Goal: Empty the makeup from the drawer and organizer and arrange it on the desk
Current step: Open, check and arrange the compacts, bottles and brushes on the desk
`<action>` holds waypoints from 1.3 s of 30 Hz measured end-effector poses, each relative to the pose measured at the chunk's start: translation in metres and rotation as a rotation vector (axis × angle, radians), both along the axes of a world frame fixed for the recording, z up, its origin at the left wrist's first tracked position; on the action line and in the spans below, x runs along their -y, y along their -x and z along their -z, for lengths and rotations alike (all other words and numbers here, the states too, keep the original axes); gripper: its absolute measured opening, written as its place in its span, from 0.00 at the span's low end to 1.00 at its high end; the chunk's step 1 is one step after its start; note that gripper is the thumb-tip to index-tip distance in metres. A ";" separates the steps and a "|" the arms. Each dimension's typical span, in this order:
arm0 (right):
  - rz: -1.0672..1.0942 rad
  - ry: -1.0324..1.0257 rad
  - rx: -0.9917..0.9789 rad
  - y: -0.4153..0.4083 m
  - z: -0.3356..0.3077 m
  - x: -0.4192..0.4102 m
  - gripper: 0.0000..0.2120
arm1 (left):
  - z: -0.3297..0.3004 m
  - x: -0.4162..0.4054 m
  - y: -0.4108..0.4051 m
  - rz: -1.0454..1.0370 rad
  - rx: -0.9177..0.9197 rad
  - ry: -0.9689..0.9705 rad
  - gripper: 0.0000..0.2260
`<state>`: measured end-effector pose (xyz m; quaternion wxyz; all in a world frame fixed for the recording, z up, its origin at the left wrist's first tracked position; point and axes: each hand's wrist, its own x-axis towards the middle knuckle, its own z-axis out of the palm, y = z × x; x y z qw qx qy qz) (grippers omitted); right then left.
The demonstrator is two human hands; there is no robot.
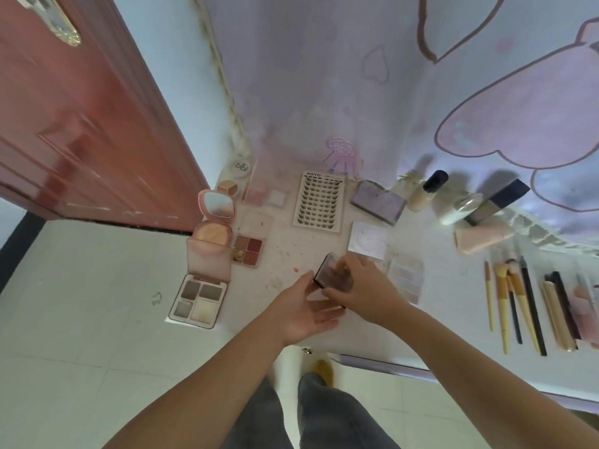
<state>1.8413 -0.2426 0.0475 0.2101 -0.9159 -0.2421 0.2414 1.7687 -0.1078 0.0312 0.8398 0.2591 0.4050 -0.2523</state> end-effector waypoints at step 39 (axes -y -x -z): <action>-0.175 -0.245 -0.456 -0.019 0.017 -0.129 0.10 | -0.007 -0.059 0.096 -0.619 -0.317 0.017 0.23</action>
